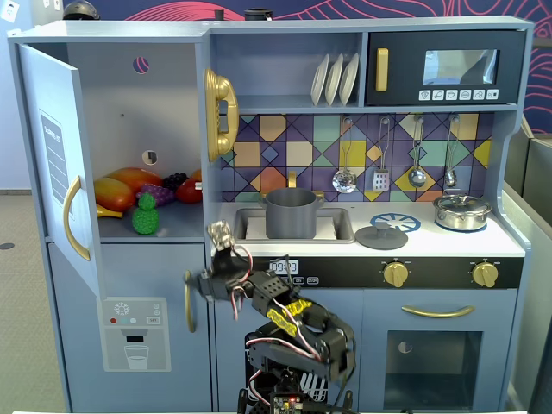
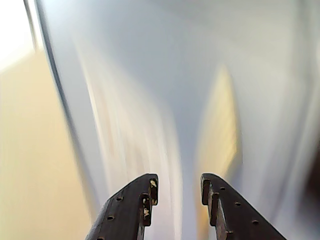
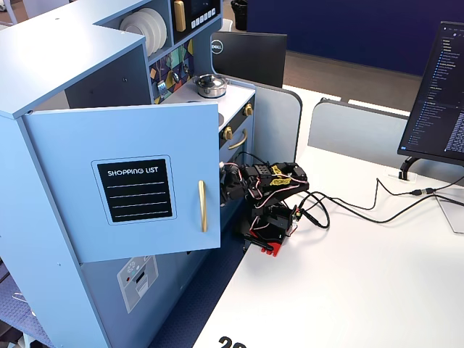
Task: Pick up the green pineapple from the left cabinet and place it in the gray recipient
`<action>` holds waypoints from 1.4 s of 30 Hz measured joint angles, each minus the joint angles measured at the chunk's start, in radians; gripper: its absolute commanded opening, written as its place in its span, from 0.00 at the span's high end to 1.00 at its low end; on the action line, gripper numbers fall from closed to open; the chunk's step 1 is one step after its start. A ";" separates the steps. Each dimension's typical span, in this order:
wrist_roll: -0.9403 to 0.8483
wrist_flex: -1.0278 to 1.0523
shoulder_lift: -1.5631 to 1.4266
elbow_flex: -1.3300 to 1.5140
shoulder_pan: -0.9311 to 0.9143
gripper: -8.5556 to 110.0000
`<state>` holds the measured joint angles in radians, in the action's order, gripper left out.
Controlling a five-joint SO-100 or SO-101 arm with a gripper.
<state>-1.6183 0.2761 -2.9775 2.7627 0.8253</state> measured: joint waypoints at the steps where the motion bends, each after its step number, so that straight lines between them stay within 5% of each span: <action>1: 0.000 -0.052 0.015 -0.025 0.005 0.81; 6: 0.000 -0.173 0.064 -0.106 0.003 0.69; 17: -0.018 -0.316 0.221 -0.179 -0.023 0.59; 42: 0.069 -0.551 0.761 -0.476 -0.017 0.61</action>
<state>-1.5493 -0.2746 -2.2166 2.2872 0.8084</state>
